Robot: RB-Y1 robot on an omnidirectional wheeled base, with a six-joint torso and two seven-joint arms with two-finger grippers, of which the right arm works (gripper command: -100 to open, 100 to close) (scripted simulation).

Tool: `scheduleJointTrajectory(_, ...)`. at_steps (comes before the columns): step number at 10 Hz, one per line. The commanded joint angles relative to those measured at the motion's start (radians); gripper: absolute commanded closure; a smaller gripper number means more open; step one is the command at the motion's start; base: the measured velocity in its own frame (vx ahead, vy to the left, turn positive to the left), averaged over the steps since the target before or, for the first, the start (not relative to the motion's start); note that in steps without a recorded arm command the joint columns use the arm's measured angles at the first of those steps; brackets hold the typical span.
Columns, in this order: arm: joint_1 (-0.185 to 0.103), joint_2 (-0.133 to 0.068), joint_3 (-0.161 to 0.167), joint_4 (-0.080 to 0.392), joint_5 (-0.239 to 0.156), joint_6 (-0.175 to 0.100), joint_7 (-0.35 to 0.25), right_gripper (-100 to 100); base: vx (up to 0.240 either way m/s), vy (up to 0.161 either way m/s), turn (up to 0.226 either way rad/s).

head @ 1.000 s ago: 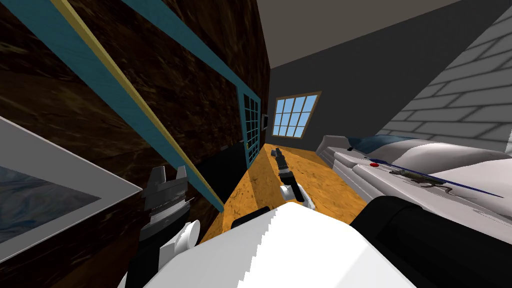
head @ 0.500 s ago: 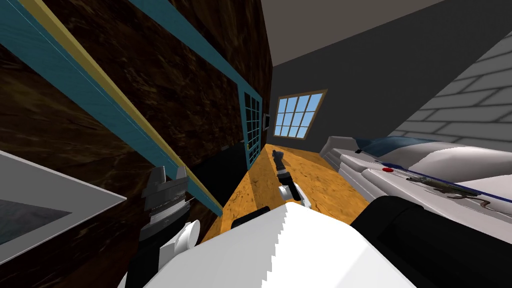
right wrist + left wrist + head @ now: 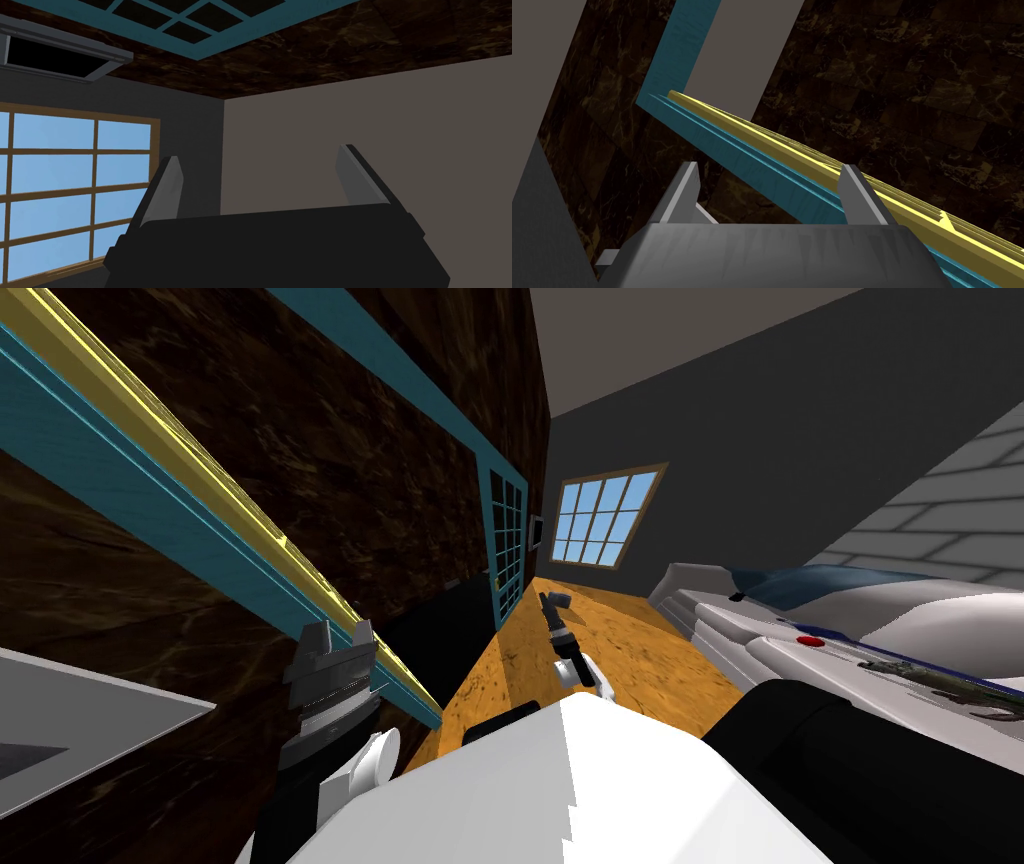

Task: Push the door open

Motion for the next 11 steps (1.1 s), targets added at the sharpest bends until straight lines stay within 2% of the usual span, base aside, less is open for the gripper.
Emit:
scheduleJointTrajectory(1,-0.011,-0.005,0.002,0.030,0.005,-0.007,0.022,-100,0.083,-0.050,0.045)
scheduleJointTrajectory(11,-0.083,-0.020,0.026,0.222,0.039,-0.052,0.164,-100,0.089,-0.056,0.053)
